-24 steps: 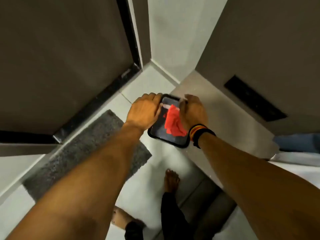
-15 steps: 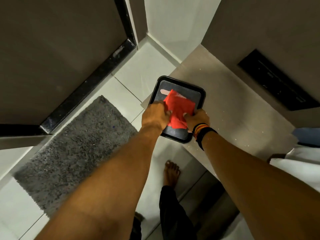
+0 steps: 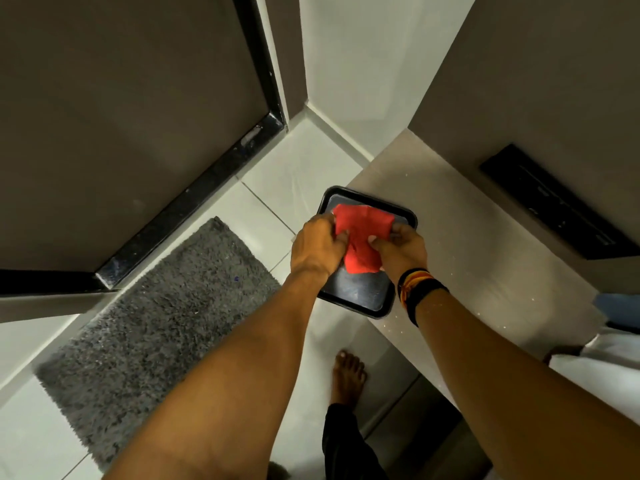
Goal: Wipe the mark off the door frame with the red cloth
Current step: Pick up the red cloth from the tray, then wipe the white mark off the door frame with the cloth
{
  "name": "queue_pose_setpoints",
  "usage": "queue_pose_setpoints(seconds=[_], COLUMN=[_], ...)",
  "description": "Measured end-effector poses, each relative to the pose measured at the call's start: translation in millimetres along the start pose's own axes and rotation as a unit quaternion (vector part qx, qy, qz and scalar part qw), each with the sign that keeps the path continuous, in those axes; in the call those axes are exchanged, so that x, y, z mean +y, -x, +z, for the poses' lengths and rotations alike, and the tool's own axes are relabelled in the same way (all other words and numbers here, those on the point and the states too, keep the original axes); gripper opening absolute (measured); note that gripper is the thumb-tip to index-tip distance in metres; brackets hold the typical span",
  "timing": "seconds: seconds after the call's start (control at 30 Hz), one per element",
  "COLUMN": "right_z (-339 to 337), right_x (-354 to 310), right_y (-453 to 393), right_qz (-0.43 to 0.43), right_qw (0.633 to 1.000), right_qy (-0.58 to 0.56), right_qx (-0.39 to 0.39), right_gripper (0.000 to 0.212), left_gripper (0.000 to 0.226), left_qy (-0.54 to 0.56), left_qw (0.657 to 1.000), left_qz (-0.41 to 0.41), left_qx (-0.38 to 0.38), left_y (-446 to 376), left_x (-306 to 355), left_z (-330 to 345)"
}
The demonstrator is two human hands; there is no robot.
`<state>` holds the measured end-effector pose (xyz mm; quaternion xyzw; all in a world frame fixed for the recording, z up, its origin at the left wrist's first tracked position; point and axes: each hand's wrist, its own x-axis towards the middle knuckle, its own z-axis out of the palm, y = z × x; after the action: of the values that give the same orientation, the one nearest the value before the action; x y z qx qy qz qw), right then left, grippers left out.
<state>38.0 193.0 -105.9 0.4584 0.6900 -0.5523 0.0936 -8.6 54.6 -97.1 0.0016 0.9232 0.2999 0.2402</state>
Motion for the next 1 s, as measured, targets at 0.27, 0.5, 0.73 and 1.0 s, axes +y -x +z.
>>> queue_pose_setpoints(seconds=[0.27, 0.5, 0.73, 1.0], right_z=[2, 19, 68, 166], right_x=[-143, -281, -416, -498], right_y=[82, 208, 399, 663], right_qz=[-0.180, -0.302, -0.449, -0.562], right_qw=[0.978, 0.934, 0.854, 0.750], right_qy=[-0.087, -0.141, -0.144, -0.152], right_qx=[-0.061, -0.133, -0.217, -0.314], right_gripper=[0.023, 0.034, 0.034, 0.029], left_gripper=[0.021, 0.019, 0.027, 0.023], left_qy=[0.066, 0.156, 0.140, 0.095], left_qw=[0.972, 0.923, 0.864, 0.767], left_qz=[0.113, 0.205, 0.217, 0.183], left_qx=[0.193, 0.286, 0.433, 0.607], left_y=[33, 110, 238, 447], left_x=[35, 51, 42, -28], left_z=[-147, -321, -523, -727])
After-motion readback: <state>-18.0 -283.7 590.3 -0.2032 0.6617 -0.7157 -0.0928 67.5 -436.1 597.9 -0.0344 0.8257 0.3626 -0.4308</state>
